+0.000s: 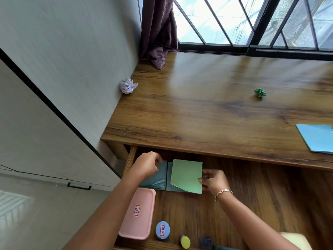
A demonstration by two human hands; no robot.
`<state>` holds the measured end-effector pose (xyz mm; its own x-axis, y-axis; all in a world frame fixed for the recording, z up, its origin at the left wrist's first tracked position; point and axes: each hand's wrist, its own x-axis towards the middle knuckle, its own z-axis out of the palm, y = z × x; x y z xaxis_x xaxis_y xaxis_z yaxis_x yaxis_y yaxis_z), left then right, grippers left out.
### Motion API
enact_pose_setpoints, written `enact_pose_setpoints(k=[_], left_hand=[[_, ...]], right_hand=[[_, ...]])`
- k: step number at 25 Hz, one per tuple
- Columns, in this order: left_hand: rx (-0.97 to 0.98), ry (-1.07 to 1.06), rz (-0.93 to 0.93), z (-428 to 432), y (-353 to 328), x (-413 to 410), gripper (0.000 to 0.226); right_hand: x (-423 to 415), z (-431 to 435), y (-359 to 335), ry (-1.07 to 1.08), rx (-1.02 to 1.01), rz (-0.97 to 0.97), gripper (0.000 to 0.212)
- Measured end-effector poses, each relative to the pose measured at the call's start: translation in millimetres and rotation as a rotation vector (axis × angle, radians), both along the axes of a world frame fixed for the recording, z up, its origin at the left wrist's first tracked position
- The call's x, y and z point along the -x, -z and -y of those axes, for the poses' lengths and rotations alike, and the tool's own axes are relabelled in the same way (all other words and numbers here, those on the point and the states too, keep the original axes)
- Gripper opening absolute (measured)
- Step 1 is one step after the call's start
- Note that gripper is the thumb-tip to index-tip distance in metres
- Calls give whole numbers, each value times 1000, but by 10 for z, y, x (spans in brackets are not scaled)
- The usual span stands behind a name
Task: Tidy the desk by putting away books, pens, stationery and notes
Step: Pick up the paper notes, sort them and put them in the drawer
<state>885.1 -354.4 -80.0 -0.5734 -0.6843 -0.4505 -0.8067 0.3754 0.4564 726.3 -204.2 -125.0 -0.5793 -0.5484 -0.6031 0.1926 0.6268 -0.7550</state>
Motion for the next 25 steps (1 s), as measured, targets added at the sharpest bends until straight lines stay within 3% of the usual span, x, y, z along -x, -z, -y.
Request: enact_pose_setpoints(k=[3, 11, 21, 25], left_hand=[[30, 125, 109, -14, 120, 42, 37], [100, 315, 224, -110, 294, 166, 39], [219, 343, 277, -222, 274, 184, 42], [383, 333, 198, -362, 191, 289, 39]], right_hand=[[69, 139, 87, -130, -86, -202, 37], [-53, 243, 83, -320, -240, -489, 38], [-61, 214, 181, -215, -178, -412, 32], [38, 74, 110, -300, -140, -571, 31]])
